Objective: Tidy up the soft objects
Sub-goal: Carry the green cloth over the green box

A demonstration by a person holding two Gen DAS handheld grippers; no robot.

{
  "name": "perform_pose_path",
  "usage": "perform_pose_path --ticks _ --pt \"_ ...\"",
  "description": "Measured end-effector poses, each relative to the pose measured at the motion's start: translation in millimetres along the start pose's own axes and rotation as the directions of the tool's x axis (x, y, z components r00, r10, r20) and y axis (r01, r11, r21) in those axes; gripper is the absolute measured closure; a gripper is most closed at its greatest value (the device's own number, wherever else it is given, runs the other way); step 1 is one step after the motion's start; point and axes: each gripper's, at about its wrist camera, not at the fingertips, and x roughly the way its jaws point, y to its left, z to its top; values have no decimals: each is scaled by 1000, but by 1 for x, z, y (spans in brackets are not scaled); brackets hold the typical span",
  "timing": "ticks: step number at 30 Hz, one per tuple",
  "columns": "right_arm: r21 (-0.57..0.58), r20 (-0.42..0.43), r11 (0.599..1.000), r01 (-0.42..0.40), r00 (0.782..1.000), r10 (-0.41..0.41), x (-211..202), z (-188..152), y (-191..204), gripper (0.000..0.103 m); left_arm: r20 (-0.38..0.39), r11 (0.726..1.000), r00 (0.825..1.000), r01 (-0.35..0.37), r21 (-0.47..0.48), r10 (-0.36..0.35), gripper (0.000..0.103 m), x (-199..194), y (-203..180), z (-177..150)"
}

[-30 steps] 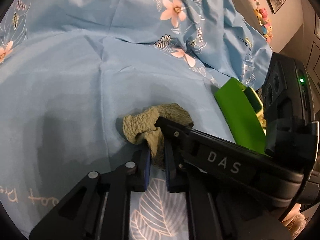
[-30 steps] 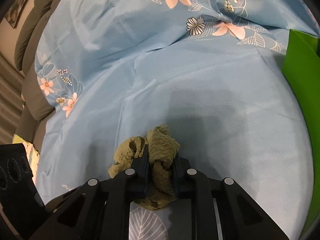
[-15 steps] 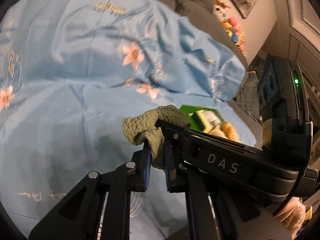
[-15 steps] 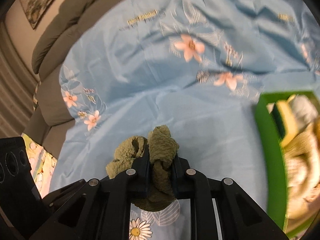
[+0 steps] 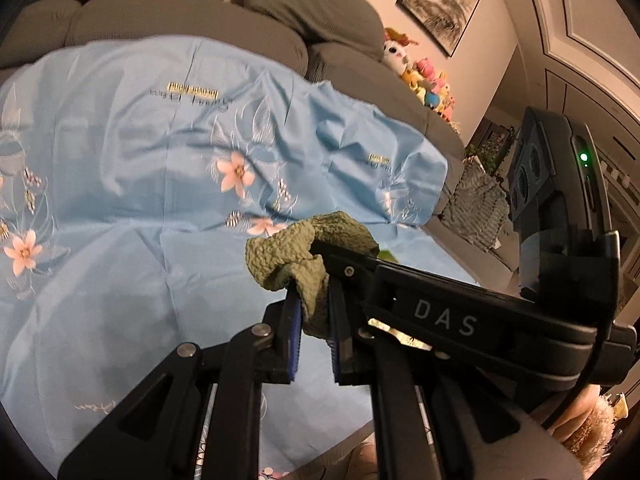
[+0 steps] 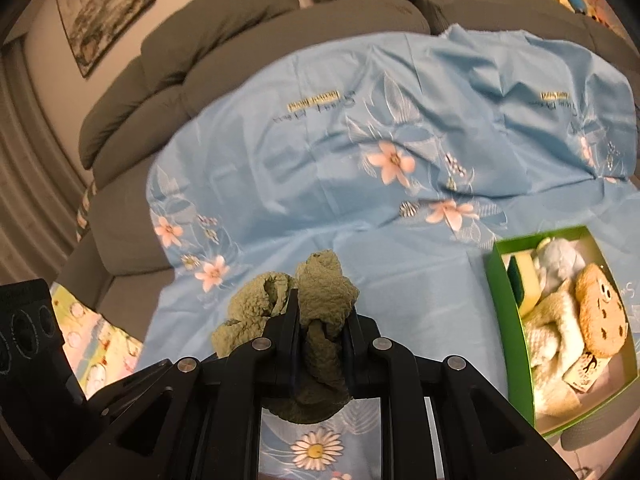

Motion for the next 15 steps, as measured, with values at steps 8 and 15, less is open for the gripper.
perform_pose_path --ticks 8,15 --pt "9 28 1000 -25 999 25 -14 11 4 83 45 999 999 -22 36 20 96 -16 -13 14" --pt "45 35 998 -53 998 52 -5 0 -18 83 20 999 1000 -13 37 13 96 -1 -13 6"
